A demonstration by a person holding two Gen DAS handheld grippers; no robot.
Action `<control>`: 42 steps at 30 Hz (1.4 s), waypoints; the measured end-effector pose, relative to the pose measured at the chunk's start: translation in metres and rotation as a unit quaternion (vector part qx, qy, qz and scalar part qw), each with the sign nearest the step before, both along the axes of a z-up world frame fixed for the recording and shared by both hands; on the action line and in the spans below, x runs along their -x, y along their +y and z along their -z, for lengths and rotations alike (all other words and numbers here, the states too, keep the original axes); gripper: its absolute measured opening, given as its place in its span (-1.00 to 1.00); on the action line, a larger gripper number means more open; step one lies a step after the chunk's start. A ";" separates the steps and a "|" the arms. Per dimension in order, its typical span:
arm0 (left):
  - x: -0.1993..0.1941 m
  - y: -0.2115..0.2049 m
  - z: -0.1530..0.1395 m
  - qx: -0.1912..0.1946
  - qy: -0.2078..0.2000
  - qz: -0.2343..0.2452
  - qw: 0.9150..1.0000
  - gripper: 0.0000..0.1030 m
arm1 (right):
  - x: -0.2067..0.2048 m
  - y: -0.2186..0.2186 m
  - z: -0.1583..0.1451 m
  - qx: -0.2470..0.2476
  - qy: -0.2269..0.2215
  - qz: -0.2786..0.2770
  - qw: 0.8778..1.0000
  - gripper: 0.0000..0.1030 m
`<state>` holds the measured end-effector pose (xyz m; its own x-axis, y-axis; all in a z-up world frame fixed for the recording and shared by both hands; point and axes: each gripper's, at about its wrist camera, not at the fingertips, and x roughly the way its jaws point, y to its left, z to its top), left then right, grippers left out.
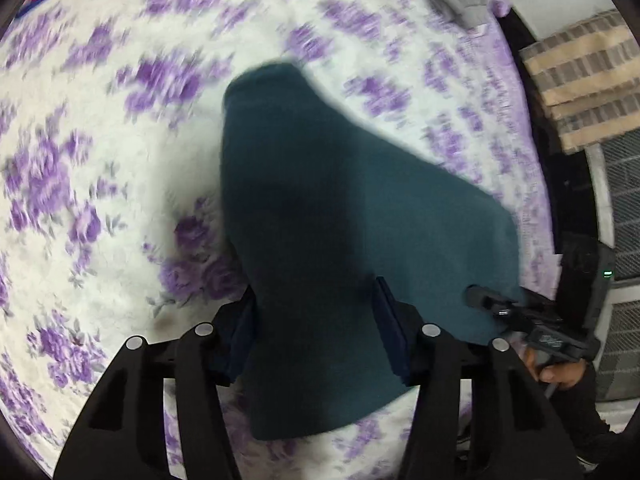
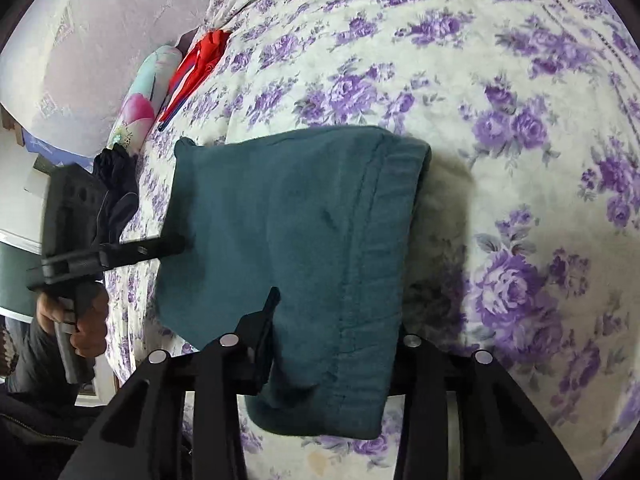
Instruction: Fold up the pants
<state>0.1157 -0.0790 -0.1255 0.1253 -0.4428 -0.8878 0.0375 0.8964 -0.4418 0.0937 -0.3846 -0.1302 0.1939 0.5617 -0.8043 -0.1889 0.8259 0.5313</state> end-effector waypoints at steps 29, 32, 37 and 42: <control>-0.021 0.137 -0.131 0.008 -0.183 -0.131 0.974 -0.76 | -0.084 0.154 -0.128 -0.005 -0.175 -0.080 0.981 -0.49; -0.035 0.166 -0.128 -0.028 -0.184 -0.150 0.971 -0.76 | -0.110 0.194 -0.123 0.006 -0.179 -0.095 0.979 -0.49; -0.058 0.195 -0.071 -0.088 -0.130 -0.178 0.972 -0.74 | -0.143 0.241 -0.067 0.093 -0.164 -0.107 0.976 -0.26; -0.054 0.204 -0.008 -0.144 -0.100 -0.208 0.962 0.03 | -0.150 0.235 -0.023 0.219 -0.155 -0.075 0.960 0.66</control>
<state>0.1693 0.1249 -0.1174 0.4204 -0.0567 -0.9056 -0.2925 0.9363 -0.1944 0.2438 -0.1492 -0.1072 0.4055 0.2231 -0.8865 -0.4168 0.9082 0.0380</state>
